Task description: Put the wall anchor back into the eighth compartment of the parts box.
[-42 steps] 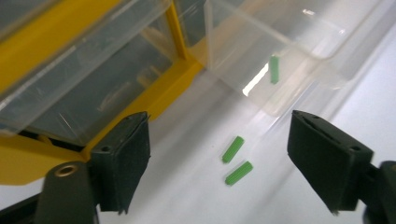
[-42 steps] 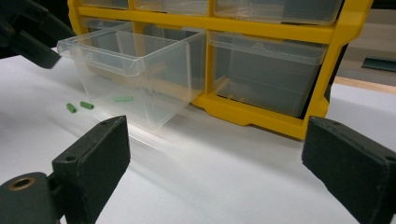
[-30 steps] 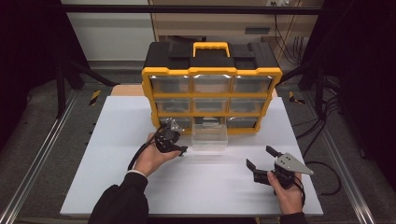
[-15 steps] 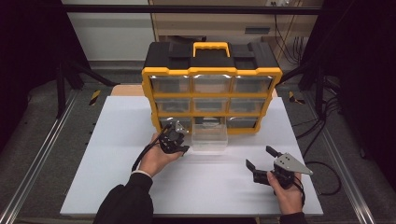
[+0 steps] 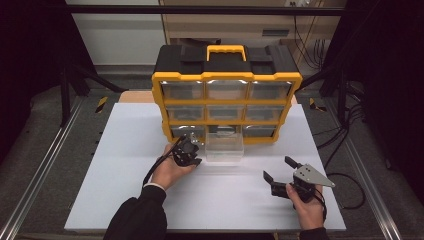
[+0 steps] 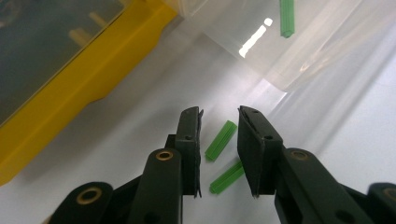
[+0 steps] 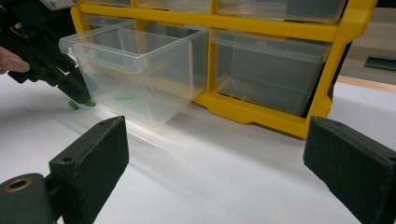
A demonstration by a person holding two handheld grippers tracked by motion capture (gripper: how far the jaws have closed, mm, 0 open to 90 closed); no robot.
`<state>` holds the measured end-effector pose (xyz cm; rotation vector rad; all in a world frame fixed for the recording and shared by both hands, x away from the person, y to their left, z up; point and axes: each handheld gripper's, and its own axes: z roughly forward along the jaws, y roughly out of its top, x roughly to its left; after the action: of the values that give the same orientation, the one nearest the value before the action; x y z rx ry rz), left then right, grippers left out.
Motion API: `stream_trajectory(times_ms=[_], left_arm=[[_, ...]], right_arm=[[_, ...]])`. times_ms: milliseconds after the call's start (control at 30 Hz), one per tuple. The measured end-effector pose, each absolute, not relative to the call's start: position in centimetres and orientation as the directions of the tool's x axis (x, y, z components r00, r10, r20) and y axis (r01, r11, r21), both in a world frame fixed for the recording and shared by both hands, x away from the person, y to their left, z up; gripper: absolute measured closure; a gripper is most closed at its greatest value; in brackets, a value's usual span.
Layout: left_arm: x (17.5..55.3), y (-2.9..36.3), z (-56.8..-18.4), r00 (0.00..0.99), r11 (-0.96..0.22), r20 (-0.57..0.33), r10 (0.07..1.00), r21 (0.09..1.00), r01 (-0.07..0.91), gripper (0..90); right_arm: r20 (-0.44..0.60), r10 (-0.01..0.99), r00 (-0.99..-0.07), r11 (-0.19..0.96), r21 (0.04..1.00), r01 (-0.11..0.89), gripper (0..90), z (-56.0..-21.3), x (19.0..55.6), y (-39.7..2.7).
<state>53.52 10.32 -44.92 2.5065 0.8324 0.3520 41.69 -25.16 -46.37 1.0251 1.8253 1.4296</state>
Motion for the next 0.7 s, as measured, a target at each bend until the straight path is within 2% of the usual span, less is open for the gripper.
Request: stream_trajectory(times_ms=[33, 100, 167, 233, 533, 567, 600, 633, 700], left_arm=[[53.41, 10.05, -45.27, 0.754, -0.655, 0.054, 0.654, 0.539, 0.529, 71.6], [53.44, 10.0, -45.27, 0.754, -0.655, 0.053, 0.655, 0.539, 0.53, 72.2], [53.53, 9.94, -45.07, 0.781, -0.705, 0.086, 0.618, 0.501, 0.503, 74.1], [53.31, 9.53, -45.41, 0.763, -0.672, 0.068, 0.643, 0.529, 0.519, 75.0], [53.26, 9.45, -45.68, 0.756, -0.674, 0.088, 0.649, 0.529, 0.516, 82.3], [53.36, 9.63, -45.61, 0.769, -0.703, 0.11, 0.63, 0.501, 0.505, 83.4], [53.23, 9.62, -45.84, 0.746, -0.655, 0.069, 0.662, 0.538, 0.531, 84.3], [53.37, 9.94, -45.69, 0.758, -0.679, 0.085, 0.646, 0.518, 0.521, 84.3], [53.14, 9.91, -45.85, 0.736, -0.64, 0.073, 0.673, 0.556, 0.53, 84.4]], right_arm=[[0.009, 0.851, -0.524, 0.12, 0.97, 0.211, 7.0, -46.36, 41.66, -25.16], [0.008, 0.851, -0.524, 0.12, 0.97, 0.21, 7.0, -46.36, 41.67, -25.18], [0.006, 0.851, -0.525, 0.122, 0.971, 0.208, 6.9, -46.35, 41.68, -25.2], [0.006, 0.851, -0.525, 0.122, 0.971, 0.208, 6.9, -46.36, 41.69, -25.2], [0.009, 0.853, -0.522, 0.119, 0.97, 0.21, 6.9, -46.41, 41.76, -25.31], [0.006, 0.853, -0.521, 0.121, 0.97, 0.209, 6.9, -46.41, 41.78, -25.32], [0.001, 0.852, -0.523, 0.125, 0.971, 0.204, 6.9, -46.38, 41.79, -25.37], [-0.001, 0.853, -0.522, 0.125, 0.971, 0.204, 6.9, -46.37, 41.79, -25.36], [0.001, 0.851, -0.525, 0.123, 0.972, 0.202, 6.9, -46.35, 41.81, -25.34]])
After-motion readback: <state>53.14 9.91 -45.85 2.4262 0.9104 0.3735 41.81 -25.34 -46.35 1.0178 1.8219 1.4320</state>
